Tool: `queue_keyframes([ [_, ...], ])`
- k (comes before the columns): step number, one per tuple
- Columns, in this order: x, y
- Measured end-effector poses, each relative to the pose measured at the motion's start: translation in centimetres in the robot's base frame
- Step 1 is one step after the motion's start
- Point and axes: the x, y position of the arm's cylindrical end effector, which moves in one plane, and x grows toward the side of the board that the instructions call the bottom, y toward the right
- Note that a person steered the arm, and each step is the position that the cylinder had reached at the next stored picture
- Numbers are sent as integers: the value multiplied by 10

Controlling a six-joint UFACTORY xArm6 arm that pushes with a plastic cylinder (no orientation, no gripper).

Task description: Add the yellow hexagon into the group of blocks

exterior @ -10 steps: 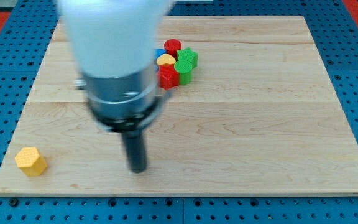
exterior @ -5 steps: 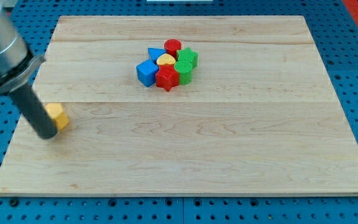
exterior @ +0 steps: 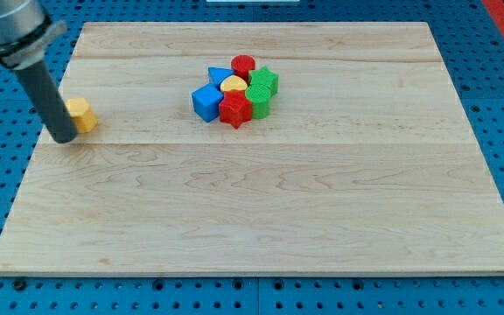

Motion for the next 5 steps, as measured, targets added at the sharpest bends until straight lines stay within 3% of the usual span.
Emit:
queue_keyframes([
  [1,-29,-2],
  [3,-40,97],
  [5,-65,61],
])
